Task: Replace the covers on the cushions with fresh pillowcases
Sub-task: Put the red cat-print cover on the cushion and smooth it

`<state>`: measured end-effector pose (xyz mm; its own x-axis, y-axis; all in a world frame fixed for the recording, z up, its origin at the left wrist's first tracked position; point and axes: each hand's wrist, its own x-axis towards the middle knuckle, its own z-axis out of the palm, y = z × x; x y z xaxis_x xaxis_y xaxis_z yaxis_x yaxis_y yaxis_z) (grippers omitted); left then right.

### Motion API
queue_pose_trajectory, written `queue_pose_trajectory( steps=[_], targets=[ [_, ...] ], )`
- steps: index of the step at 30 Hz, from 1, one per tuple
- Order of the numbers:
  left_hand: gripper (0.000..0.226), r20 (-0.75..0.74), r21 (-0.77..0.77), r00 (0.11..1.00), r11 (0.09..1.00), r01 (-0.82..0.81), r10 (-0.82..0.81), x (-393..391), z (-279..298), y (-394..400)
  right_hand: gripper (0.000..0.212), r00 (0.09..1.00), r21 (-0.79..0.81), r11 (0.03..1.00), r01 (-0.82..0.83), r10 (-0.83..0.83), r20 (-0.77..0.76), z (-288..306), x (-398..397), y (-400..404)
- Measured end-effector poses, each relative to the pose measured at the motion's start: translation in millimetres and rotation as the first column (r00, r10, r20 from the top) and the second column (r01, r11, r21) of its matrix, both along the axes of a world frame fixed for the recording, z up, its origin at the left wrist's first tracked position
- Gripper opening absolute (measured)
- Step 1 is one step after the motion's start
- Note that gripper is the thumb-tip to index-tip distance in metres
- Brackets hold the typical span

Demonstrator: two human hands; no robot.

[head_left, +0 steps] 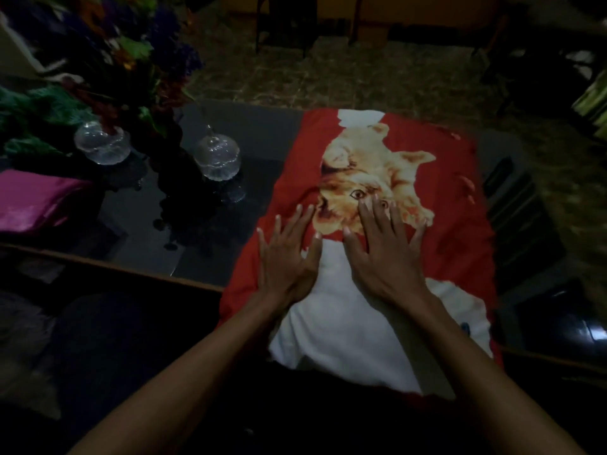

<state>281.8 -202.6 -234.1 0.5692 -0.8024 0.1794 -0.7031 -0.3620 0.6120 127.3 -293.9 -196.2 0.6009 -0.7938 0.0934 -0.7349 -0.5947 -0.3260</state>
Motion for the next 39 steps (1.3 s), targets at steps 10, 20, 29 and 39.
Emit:
queue_pose_trajectory(
  steps=[10,20,29,39],
  targets=[
    [0.062,0.025,-0.024,0.998,0.998,0.056,-0.055,-10,-3,34,0.068,0.998,-0.042,0.998,0.038,-0.036,0.051,-10,-28,19],
    [0.061,0.101,0.070,0.984,0.988,0.137,-0.144,-3,44,-6,0.069,0.991,0.024,0.991,0.133,-0.133,0.003,5,-43,-9],
    [0.061,0.041,0.166,0.986,0.974,0.155,-0.163,-35,33,-54,0.089,0.844,0.336,0.830,0.445,-0.514,0.152,-20,-105,-13],
    [0.078,-0.085,0.200,0.985,0.971,-0.129,0.149,-1,43,-43,0.082,0.891,0.202,0.881,0.427,-0.448,0.069,7,-84,-28]
  ],
)
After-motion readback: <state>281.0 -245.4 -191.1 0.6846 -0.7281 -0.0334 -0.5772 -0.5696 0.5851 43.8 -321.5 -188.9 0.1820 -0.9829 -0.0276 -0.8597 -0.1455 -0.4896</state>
